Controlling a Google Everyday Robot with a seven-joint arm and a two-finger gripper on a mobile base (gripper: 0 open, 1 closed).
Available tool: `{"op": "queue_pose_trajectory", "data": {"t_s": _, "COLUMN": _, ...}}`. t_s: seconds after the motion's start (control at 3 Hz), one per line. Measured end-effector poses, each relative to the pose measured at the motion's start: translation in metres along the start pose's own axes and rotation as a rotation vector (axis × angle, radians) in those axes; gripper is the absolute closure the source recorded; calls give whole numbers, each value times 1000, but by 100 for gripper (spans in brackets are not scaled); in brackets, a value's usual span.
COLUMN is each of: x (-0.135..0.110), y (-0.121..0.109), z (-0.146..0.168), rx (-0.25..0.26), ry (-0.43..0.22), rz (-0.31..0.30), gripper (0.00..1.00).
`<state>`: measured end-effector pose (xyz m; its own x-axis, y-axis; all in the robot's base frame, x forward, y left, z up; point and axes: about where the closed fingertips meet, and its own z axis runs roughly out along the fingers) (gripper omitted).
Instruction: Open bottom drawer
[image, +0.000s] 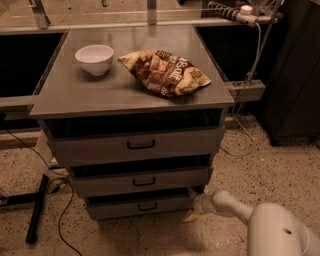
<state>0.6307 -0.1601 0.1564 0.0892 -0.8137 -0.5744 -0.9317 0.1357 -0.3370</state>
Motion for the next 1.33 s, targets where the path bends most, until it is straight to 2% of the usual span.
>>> {"op": "queue_pose_trajectory", "data": {"t_s": 1.0, "x": -10, "y": -6, "z": -14, "rx": 0, "ry": 0, "rz": 0, "gripper": 88}}
{"op": "queue_pose_trajectory", "data": {"t_s": 1.33, "x": -12, "y": -8, "z": -17, "rx": 0, "ry": 0, "rz": 0, "gripper": 100}}
